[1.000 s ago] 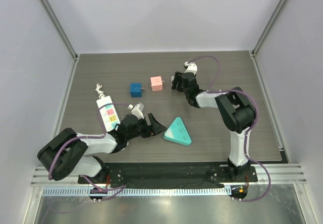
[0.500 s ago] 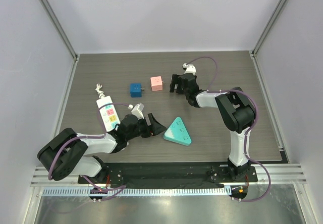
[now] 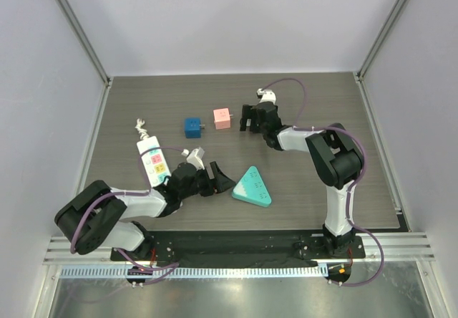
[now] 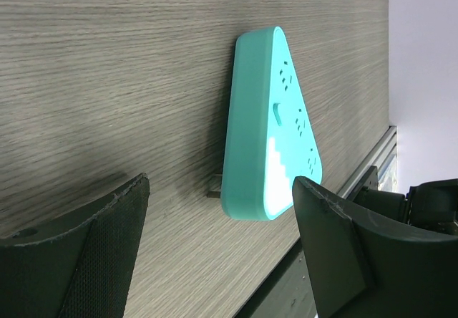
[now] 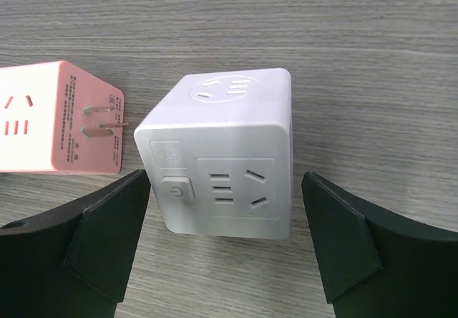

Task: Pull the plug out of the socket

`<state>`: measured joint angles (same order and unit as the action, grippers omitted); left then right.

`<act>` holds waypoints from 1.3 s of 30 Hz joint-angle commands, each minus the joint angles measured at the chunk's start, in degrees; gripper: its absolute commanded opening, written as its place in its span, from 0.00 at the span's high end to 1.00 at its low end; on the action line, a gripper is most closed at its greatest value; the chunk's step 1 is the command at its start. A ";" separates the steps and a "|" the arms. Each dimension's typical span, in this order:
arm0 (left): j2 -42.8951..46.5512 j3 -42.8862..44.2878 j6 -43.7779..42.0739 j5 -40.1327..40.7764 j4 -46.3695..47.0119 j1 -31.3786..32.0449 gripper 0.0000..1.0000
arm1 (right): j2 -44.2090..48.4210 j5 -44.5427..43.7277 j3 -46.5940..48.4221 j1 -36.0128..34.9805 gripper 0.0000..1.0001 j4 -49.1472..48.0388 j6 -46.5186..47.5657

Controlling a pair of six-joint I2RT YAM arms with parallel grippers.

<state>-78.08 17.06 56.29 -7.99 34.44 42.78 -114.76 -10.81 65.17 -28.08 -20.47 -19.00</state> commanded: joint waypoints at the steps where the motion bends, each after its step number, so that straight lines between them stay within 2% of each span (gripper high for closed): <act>1: -0.23 1.22 -1.54 0.08 0.28 0.10 0.19 | 3.93 -0.09 2.42 -0.31 0.08 0.60 1.86; 4: -0.23 1.22 -1.54 0.17 0.28 0.02 0.19 | 5.77 0.09 1.90 -0.31 0.07 2.35 1.78; 6: -0.14 1.13 -1.62 0.17 0.72 0.02 0.19 | 7.79 -0.79 0.93 -0.31 0.00 3.41 1.60; 11: 1.18 -0.01 -1.71 0.34 2.04 0.10 0.07 | 14.73 -1.76 -2.05 -0.31 0.00 8.07 0.65; 14: 1.71 -0.36 -1.98 0.08 2.74 0.02 0.00 | 21.84 -1.59 -6.88 -0.23 0.00 9.04 -1.12; 22: 8.11 -2.64 -3.20 -0.71 3.18 0.19 0.00 | 44.40 0.35 -23.58 -0.31 0.00 11.85 -11.83; 26: 15.14 -3.79 -3.21 -0.80 -0.15 0.63 0.00 | 55.30 -0.96 -31.23 -0.31 0.00 13.61 -18.69; 29: 23.66 -5.28 -2.86 0.25 -3.74 0.72 0.00 | 63.74 -0.45 -39.47 -0.31 0.00 14.05 -24.40; 30: 28.90 -5.72 -2.86 0.95 -5.07 0.72 0.00 | 65.61 0.08 -41.24 -0.31 0.00 13.36 -26.15; 35: 43.61 -10.19 -0.67 4.20 -12.45 0.63 0.00 | 76.86 3.77 -54.50 -0.31 0.00 9.22 -35.64; 39: 54.59 -15.90 3.37 3.07 -13.69 0.63 0.00 | 86.61 7.64 -63.13 -0.23 0.00 6.59 -40.66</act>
<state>-28.38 4.54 56.60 -5.56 24.27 43.22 -32.49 -6.37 6.28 -28.10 -9.19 -52.47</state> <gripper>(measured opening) 0.996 0.996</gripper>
